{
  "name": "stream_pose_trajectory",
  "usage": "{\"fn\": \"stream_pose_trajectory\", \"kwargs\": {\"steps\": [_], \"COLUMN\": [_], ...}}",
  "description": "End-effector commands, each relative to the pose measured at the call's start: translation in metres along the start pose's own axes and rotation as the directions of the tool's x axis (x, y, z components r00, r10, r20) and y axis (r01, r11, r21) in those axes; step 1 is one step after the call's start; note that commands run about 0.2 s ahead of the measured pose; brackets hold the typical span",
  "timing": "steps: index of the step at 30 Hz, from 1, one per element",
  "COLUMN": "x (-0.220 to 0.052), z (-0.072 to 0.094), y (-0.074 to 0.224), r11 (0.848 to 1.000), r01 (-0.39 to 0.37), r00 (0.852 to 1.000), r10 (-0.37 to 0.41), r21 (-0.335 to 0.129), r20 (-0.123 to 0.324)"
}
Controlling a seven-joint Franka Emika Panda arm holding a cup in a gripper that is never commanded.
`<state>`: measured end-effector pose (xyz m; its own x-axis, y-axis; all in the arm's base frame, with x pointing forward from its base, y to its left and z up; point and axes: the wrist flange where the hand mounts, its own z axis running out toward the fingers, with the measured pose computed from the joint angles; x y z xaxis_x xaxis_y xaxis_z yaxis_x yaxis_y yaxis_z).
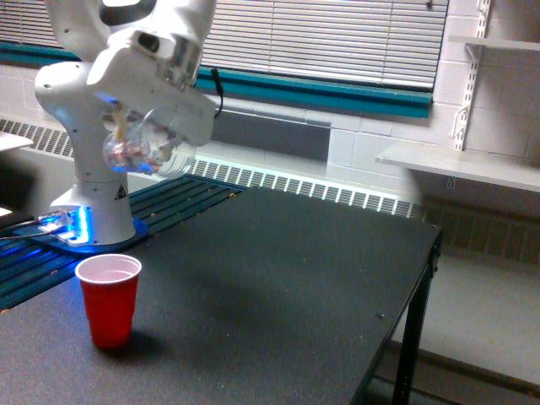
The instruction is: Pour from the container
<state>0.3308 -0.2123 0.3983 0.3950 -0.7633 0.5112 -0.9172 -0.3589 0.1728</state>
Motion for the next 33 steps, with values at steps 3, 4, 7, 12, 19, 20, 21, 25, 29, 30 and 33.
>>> {"fn": "stream_pose_trajectory", "kwargs": {"steps": [3, 4, 7, 12, 19, 20, 21, 25, 29, 30, 33], "x": [-0.01, -0.012, -0.018, -0.025, -0.035, -0.037, -0.038, -0.042, -0.045, -0.046, -0.048], "z": [0.018, 0.018, 0.021, 0.028, 0.038, 0.039, 0.041, 0.045, 0.049, 0.05, 0.054], "y": [0.013, 0.013, 0.015, 0.024, 0.035, 0.037, 0.038, 0.044, 0.047, 0.047, 0.049], "r11": [0.996, 0.996, 0.994, 0.989, 0.981, 0.979, 0.978, 0.974, 0.969, 0.969, 0.967], "r01": [-0.054, -0.053, -0.054, -0.065, -0.073, -0.075, -0.076, -0.081, -0.084, -0.084, -0.087], "r00": [0.998, 0.998, 0.998, 0.996, 0.993, 0.993, 0.992, 0.991, 0.99, 0.99, 0.99], "r10": [0.055, 0.055, 0.057, 0.072, 0.088, 0.092, 0.094, 0.101, 0.107, 0.107, 0.112], "r21": [-0.07, -0.077, -0.097, -0.133, -0.182, -0.189, -0.194, -0.213, -0.23, -0.234, -0.24], "r20": [0.026, 0.024, 0.028, 0.051, 0.077, 0.079, 0.082, 0.089, 0.088, 0.088, 0.091]}}
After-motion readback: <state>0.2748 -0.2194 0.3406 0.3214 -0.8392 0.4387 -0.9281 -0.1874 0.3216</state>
